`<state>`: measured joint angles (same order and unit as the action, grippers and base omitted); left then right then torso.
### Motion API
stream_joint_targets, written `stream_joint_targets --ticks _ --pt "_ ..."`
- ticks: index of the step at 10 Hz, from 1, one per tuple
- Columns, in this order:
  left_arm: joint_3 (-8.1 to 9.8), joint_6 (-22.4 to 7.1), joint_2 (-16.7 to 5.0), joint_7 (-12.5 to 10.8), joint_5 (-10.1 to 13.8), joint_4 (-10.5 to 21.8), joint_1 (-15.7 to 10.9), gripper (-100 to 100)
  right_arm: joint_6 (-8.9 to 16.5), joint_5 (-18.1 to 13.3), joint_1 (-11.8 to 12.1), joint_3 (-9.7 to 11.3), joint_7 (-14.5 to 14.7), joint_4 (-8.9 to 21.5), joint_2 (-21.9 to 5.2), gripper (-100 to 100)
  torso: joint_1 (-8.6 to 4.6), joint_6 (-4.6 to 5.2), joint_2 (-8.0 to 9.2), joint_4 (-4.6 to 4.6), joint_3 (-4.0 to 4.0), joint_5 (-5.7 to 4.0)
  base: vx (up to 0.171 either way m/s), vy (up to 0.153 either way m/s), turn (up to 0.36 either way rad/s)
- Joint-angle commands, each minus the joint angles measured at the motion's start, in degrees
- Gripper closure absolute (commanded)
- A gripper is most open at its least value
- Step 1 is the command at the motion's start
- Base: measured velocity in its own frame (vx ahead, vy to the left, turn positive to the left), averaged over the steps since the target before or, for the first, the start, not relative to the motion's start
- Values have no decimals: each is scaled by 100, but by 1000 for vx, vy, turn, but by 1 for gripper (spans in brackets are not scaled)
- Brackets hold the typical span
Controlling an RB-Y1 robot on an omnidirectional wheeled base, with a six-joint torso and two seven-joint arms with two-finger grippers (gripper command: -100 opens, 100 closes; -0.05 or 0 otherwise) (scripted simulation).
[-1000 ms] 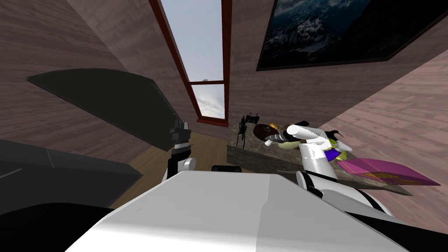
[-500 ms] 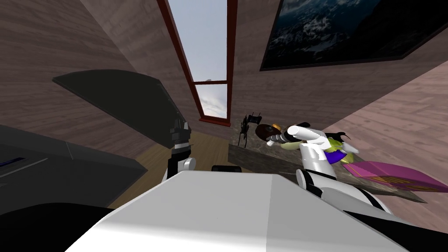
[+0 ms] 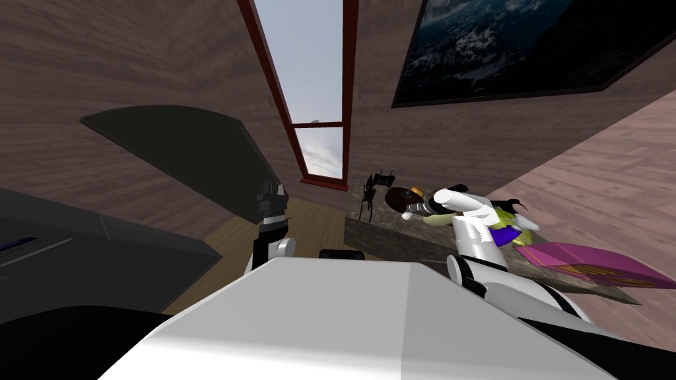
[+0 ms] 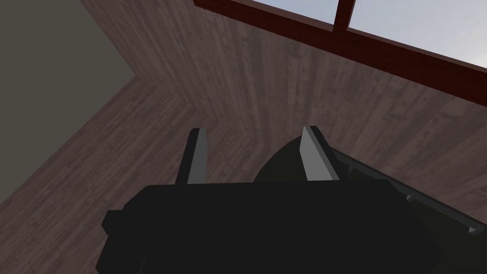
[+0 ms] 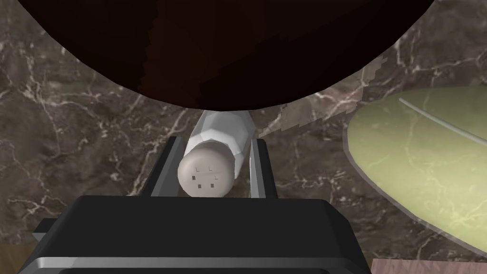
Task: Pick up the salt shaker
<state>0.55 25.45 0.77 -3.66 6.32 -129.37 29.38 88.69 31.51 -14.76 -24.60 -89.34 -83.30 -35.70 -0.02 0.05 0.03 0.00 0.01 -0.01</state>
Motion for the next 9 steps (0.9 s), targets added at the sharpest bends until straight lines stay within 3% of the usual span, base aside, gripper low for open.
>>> stream_joint_targets --ticks 1,2,9 --pt "0 0 0 0 0 0 0 0 0 0 0 0 0 0 0 0 0 0 0 0 0 0 0 0 0" --pt "0 0 0 0 0 0 0 0 136 35 45 48 -90 -236 17 100 0 0 0 0 0 0 28 -17 -113" --pt "0 0 0 0 0 0 0 0 548 176 200 192 -338 -956 48 100 -1 1 -5 0 -2 1 29 -13 -64"
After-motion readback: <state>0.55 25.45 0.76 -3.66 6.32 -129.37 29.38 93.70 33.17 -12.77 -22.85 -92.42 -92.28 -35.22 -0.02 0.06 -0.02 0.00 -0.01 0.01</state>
